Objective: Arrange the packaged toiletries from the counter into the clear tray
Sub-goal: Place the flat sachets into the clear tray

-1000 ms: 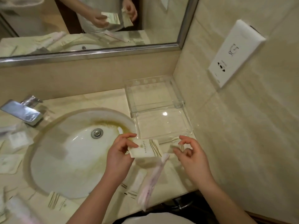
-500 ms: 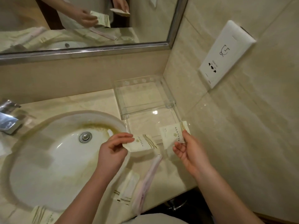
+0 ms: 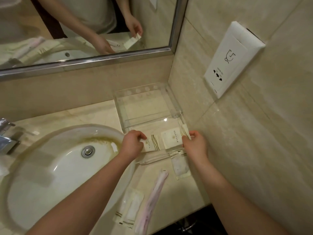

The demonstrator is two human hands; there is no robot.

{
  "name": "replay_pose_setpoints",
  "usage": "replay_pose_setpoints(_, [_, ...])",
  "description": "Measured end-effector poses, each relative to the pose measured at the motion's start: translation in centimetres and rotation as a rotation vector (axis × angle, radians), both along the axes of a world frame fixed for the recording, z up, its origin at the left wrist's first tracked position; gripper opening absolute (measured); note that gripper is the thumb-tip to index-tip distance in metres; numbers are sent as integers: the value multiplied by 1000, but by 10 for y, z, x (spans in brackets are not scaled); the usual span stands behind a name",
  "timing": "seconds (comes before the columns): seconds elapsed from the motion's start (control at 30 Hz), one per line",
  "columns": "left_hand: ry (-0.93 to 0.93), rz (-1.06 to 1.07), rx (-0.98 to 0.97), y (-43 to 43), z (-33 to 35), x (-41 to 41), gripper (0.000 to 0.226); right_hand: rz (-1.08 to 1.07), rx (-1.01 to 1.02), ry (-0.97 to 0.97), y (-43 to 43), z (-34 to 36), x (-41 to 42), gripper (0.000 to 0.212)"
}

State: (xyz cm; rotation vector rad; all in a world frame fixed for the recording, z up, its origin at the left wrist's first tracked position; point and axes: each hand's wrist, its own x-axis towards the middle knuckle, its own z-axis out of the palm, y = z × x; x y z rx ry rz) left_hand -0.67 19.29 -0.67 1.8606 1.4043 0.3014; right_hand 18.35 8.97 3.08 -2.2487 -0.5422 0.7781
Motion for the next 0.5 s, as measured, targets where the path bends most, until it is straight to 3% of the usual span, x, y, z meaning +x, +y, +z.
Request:
replay_pose_setpoints(0.13, [157,-166,106,1,-11,4,33,187,-237,-316,17,-10,7,25])
replay_pose_setpoints(0.27, [399,-297,344,-7,-12,5,28,336,-380,-532,18,-16,5,34])
replay_pose_setpoints(0.37, [422,-376,416,-13,-18,3,23,419,-300,-641,9,-24,4,40])
replay_pose_setpoints(0.5, [362,-531,295,-27,-21,1,47,693,-125,-699,14,-33,-1,35])
